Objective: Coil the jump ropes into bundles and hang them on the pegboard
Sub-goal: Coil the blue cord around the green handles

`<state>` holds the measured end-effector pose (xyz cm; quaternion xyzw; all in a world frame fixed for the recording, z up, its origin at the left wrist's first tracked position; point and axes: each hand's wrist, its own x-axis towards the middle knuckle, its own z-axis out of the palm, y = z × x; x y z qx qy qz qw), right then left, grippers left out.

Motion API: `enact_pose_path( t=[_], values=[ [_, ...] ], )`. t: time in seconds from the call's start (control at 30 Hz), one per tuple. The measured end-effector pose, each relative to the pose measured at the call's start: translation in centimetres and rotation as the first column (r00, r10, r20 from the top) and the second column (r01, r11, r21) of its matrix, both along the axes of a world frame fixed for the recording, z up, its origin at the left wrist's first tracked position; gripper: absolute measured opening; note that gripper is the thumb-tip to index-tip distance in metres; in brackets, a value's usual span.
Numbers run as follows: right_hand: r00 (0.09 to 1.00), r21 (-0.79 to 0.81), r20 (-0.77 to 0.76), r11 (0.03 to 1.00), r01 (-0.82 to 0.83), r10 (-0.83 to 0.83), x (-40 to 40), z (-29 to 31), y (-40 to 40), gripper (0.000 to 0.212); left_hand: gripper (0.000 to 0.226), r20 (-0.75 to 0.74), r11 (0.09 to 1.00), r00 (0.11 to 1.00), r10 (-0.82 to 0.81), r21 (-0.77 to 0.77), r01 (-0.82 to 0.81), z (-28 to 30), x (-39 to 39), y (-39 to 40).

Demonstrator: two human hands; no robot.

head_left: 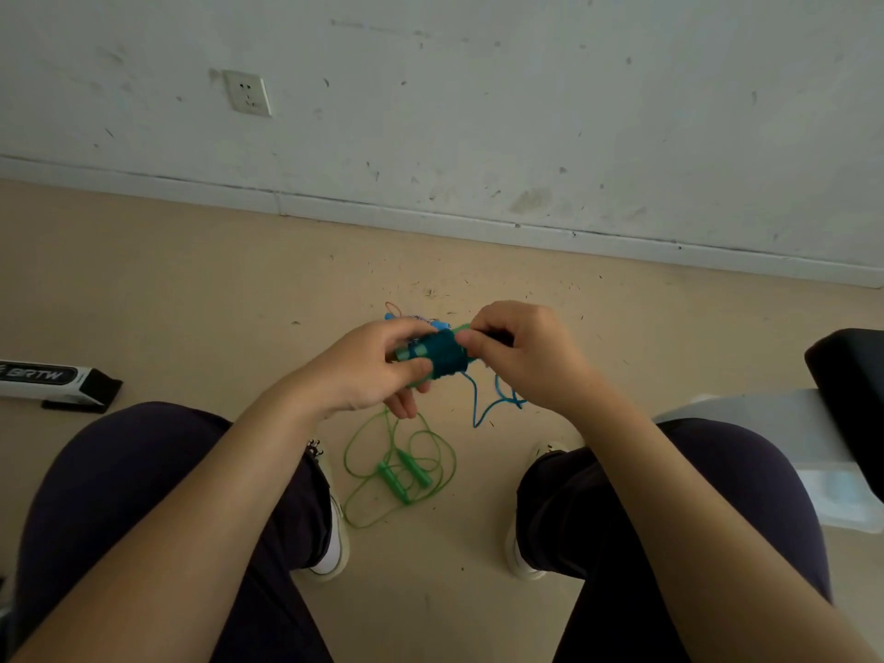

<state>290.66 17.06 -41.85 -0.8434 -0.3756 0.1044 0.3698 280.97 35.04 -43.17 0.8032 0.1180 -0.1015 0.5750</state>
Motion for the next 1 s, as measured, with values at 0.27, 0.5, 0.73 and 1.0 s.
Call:
enact_pose_path(
  t=[0.27, 0.5, 0.73, 1.0],
  values=[
    [0.991, 0.102, -0.131, 0.995, 0.003, 0.010, 0.6, 0.1, -0.2, 0.027, 0.047, -0.047, 0.981, 0.982, -0.182, -0.073, 0.178, 0.6, -0.4, 0.6],
    [0.972, 0.226, -0.215, 0.973, -0.043, 0.093, 0.7, -0.6, -0.3, 0.028, 0.041, 0.008, 0.969, 0.983, -0.183, -0.169, 0.181, 0.6, -1.0, 0.7],
    [0.940, 0.369, -0.340, 0.925, 0.094, 0.040, 0.0, -1.0, 0.5, 0.006, 0.042, 0.059, 0.966, 0.997, -0.053, -0.250, 0.066, 0.4, -0.8, 0.4],
    [0.817, 0.385, -0.576, 0.882, 0.271, 0.001, -0.3, -1.7, 0.9, 0.015, 0.034, 0.104, 0.953, 0.991, 0.086, -0.299, -0.051, -0.3, -0.3, -0.7]
  ],
)
